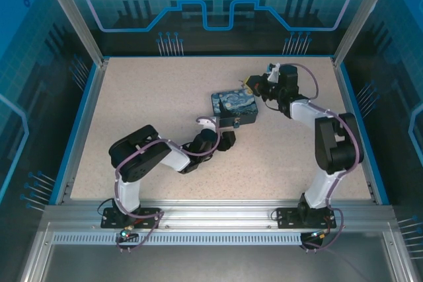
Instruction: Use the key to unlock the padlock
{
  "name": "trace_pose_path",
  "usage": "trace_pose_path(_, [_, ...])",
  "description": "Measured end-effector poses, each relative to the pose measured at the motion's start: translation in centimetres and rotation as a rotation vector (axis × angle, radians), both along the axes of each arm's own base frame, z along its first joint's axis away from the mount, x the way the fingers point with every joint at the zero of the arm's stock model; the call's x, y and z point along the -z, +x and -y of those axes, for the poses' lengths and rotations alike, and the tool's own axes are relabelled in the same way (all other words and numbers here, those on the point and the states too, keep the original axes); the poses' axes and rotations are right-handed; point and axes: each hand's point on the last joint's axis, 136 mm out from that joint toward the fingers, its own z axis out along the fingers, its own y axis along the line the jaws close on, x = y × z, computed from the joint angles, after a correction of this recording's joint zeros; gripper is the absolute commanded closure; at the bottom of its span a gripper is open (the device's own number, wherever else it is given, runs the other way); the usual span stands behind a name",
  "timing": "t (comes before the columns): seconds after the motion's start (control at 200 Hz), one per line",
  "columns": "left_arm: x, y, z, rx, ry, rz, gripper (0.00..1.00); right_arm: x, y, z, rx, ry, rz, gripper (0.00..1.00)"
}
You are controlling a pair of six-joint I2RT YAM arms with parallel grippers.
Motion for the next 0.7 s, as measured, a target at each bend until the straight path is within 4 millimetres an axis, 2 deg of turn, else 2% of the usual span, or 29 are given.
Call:
trace_pose_path(0.2, [-0.2,-1.3,-1.7,-0.005,0.019,-0.018,0.26,3.7,3.8,1.2,0.031,-0.015,-0.071,1.00])
trace_pose_path(0.34, [-0.1,-1.9,-2.3,-0.007,0.030,-0.028,0.26,5.8,5.2,1.7,0.044,-0.017,-0.106,1.00])
trace_pose_path(0.505, [0.3,-2.0,-2.5,-0.007,0.039,-0.038,0.25,7.2,5.7,1.4,0.039,-0.015,-0.131,1.00])
trace_pose_path(0.565, [0.3,-2.0,-2.5,-0.008,0.039,-0.038,0.24,7.1,5.7,1.1,0.033,-0.015,-0.128,1.00])
trace_pose_path(0.7, [0.2,-2.0,-2.5,-0.009,0.037,-0.039,0.24,7.2,5.1,-0.7,0.000,-0.016,-0.121,1.00])
